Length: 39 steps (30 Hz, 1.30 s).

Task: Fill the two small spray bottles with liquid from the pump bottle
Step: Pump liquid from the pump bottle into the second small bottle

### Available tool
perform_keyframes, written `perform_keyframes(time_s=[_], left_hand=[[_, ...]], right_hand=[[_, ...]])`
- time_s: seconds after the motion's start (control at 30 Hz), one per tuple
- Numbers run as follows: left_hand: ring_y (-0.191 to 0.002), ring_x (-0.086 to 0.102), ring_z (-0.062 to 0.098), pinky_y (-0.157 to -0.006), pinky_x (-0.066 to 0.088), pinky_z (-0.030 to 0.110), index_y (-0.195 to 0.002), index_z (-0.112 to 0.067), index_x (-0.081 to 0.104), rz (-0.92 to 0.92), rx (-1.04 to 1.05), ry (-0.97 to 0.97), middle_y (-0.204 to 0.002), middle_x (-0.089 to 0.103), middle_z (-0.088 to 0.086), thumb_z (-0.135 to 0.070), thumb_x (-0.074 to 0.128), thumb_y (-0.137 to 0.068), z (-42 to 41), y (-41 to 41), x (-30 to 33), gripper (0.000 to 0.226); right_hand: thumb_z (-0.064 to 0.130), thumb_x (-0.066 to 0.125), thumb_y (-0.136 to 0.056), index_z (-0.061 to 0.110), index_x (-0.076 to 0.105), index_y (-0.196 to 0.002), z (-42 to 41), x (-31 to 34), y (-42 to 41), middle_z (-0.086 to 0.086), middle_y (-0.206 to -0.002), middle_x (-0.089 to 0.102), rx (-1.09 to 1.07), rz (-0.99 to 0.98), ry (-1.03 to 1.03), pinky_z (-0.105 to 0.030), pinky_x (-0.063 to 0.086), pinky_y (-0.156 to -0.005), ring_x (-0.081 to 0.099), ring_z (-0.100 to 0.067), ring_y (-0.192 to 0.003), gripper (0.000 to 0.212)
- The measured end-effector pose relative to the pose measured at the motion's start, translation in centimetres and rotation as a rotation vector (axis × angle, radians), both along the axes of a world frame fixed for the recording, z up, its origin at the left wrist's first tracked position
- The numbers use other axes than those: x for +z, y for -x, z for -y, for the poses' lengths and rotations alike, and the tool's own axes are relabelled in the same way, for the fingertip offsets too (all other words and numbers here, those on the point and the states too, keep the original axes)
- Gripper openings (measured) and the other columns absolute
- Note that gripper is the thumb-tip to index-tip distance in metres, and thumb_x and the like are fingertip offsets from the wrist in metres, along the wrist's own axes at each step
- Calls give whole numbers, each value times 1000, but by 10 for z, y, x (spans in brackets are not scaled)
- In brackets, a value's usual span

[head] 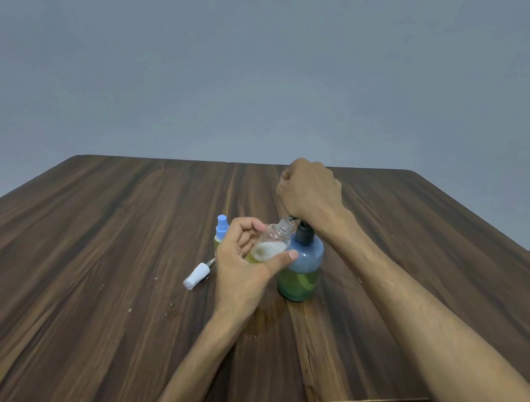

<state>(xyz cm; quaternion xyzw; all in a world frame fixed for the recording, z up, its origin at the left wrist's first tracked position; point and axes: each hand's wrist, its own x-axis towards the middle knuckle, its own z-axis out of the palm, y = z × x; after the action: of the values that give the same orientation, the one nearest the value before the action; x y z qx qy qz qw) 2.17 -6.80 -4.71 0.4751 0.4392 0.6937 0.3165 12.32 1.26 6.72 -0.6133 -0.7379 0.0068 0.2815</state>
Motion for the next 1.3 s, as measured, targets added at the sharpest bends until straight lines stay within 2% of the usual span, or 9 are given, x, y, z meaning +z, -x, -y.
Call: perform_keyframes(time_s=[0.17, 0.37, 0.5, 0.63, 0.77, 0.9, 1.07, 1.17, 1.3], left_hand=[[-102, 75, 22, -98, 60, 54, -100, -16, 63, 7, 8, 6, -99, 77, 0, -14, 96, -57, 0, 1, 0, 54], [-101, 75, 20, -93, 62, 39, -103, -12, 62, 25, 2, -14, -105, 76, 7, -14, 95, -59, 1, 1, 1, 55], [-102, 75, 19, -89, 60, 30, -103, -13, 63, 30, 0, -31, -103, 77, 3, -12, 95, -61, 2, 2, 3, 53], [-101, 74, 16, -90, 60, 32, -103, -14, 64, 25, 4, -41, -101, 76, -2, -13, 95, -61, 3, 2, 4, 52], [-108, 74, 23, -99, 60, 49, -104, -18, 64, 11, 12, -36, -108, 76, 6, -16, 96, -62, 1, 1, 2, 53], [-107, 74, 21, -98, 61, 44, -104, -15, 64, 19, 21, -39, -107, 76, 5, -15, 95, -61, 3, 1, 3, 54], [-105, 74, 20, -95, 62, 42, -104, -13, 63, 6, 19, -39, -107, 75, 6, -11, 98, -62, 4, 1, 4, 54], [-105, 75, 20, -95, 61, 41, -104, -14, 63, 11, 14, -42, -104, 77, 1, -12, 96, -63, 4, 0, 4, 53], [-107, 75, 22, -97, 60, 46, -105, -15, 63, 16, 13, -51, -106, 77, 4, -15, 95, -63, 4, 1, 4, 52]], right_hand=[[11, 49, -87, 15, 48, -58, -2, 2, 1, 2, -60, 48, 3, -37, 29, -32, 31, -57, 42, -25, -63, 29], [12, 50, -74, 1, 75, -81, -10, 15, -5, -11, -76, 77, 194, -203, 137, -37, 58, -67, 58, -17, -60, 28], [4, 49, -82, 11, 72, -70, -5, 26, -4, -3, -63, 72, 456, -247, 250, -29, 54, -62, 64, -12, -55, 28], [0, 49, -89, 9, 72, -77, 8, 8, -20, -8, -67, 70, 660, -239, 319, -24, 50, -56, 60, -15, -58, 28], [-10, 42, -88, 7, 71, -85, 5, -6, -30, -6, -68, 66, 611, -502, 352, -20, 43, -51, 51, -12, -50, 34], [-14, 34, -87, 10, 71, -87, 7, -12, -22, -5, -75, 65, 489, -634, 423, -17, 42, -50, 51, -5, -51, 44], [-10, 38, -84, 12, 70, -75, 16, -22, -15, -2, -70, 65, 414, -824, 265, -17, 41, -53, 53, -2, -52, 40], [14, 51, -90, 10, 68, -78, 23, -29, -20, -10, -73, 68, 553, -1049, 300, -24, 48, -61, 60, -16, -64, 22], [38, 50, -98, -2, 69, -89, 29, -41, -35, -21, -83, 69, 674, -1031, 279, -38, 51, -76, 63, -29, -78, 45]])
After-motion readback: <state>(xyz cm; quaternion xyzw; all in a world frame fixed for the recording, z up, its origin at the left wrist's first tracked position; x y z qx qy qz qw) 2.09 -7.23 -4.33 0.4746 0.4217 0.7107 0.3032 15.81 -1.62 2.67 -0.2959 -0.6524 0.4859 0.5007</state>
